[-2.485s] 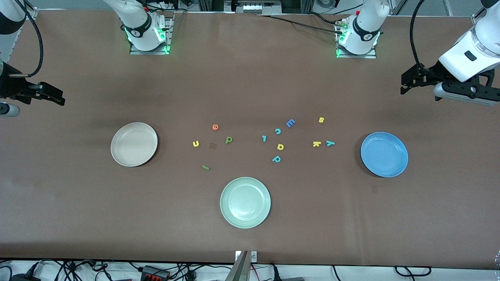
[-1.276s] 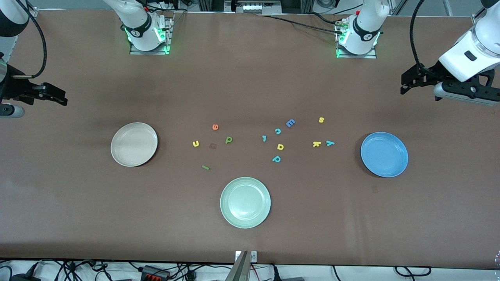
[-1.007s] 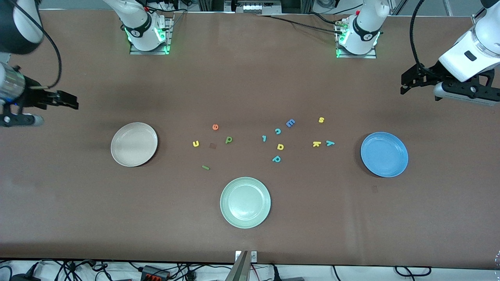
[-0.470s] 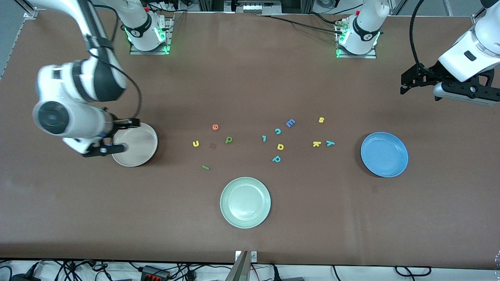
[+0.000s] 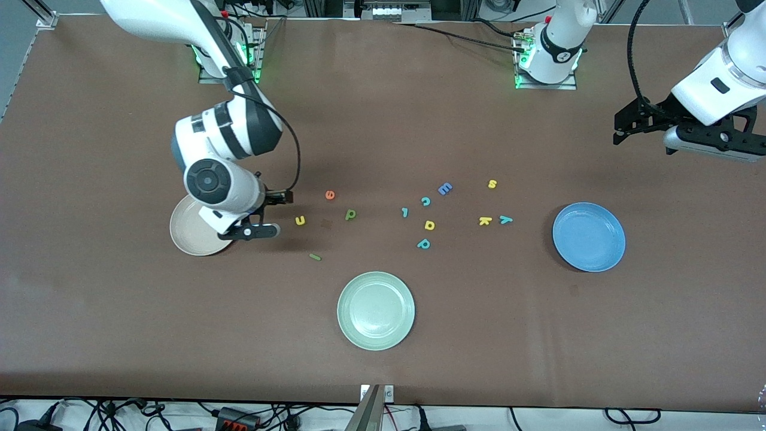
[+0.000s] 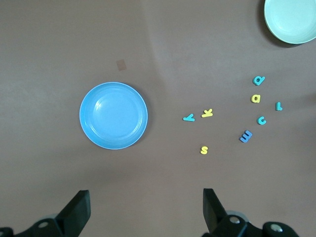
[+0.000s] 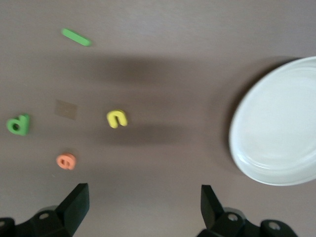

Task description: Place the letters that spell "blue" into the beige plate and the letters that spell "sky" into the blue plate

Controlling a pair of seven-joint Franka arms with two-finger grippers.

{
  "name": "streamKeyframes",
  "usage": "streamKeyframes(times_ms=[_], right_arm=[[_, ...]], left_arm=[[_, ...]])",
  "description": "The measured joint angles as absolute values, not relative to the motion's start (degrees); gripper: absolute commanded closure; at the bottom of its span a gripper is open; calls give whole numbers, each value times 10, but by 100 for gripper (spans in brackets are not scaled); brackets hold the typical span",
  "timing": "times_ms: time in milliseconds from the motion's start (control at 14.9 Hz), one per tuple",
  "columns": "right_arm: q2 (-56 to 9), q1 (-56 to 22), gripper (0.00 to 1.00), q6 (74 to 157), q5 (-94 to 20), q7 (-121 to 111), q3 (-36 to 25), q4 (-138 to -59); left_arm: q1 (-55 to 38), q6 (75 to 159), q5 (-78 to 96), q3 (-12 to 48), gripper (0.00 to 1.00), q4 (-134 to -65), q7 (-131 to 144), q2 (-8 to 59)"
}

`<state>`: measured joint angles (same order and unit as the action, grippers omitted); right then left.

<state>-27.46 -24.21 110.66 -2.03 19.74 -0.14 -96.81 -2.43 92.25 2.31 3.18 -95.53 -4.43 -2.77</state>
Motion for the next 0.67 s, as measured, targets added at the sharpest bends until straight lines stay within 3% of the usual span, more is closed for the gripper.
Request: streamKeyframes(times_ms=[403, 672], right_arm=[[-300, -257, 0, 1220, -21, 225, -2, -1020], [-300, -258, 0, 1234, -21, 233, -2, -1023]], left_arm=[[-30, 917, 23, 53, 0, -957, -44, -10], [-32, 915, 23, 75, 0, -961, -44, 63]])
